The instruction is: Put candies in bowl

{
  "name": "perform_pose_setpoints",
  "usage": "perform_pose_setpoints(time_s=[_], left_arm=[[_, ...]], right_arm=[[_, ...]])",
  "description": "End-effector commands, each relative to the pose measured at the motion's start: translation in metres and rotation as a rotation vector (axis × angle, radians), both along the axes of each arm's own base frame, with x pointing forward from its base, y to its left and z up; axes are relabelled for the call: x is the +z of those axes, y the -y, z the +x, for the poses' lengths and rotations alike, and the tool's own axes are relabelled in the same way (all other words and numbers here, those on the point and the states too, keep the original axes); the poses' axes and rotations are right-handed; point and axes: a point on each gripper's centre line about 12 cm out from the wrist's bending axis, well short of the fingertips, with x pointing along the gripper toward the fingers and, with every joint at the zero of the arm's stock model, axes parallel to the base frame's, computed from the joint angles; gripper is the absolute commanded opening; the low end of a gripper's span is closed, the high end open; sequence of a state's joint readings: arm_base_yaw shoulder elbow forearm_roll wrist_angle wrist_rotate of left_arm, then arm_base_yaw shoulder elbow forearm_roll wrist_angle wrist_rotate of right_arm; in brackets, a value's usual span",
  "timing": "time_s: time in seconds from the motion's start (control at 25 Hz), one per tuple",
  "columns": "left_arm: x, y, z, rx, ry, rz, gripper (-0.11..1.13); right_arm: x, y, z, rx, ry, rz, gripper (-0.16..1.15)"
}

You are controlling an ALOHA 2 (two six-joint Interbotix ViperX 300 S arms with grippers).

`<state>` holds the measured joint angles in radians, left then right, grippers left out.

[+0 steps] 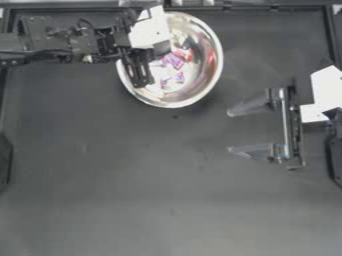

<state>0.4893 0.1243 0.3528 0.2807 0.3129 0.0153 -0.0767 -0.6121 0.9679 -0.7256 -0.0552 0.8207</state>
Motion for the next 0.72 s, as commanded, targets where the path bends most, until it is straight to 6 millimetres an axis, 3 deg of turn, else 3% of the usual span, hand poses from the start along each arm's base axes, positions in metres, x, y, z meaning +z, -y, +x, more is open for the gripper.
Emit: perform_pose_setpoints(time_s=[0.04,0.16,0.4,0.44,0.56,0.72], left_arm=[[0.019,-0.007,0.004,0.009,0.051,0.025,0.28],[0.018,-0.011,0.006,0.008,0.051,0.033,0.42],[0.020,-0.017,0.006,0.022,0.080,0.034,1.05],[0.019,-0.017,0.006,0.022,0.079,0.035,1.08],[0.022,-0.017,0.005,0.021,0.085,0.037,0.98],[0.032,-0.011,0.004,0.017,0.105,0.042,0.97]], right_arm=[[0.012,-0.001,0.005,0.006,0.035,0.006,0.99],[0.012,-0.001,0.005,0.006,0.035,0.006,0.99],[0.012,0.000,0.006,0.005,0.035,0.006,0.99],[0.012,-0.001,0.006,0.006,0.035,0.007,0.99],[0.012,-0.001,0.006,0.006,0.035,0.007,0.99],[0.011,-0.001,0.005,0.006,0.033,0.006,0.99]])
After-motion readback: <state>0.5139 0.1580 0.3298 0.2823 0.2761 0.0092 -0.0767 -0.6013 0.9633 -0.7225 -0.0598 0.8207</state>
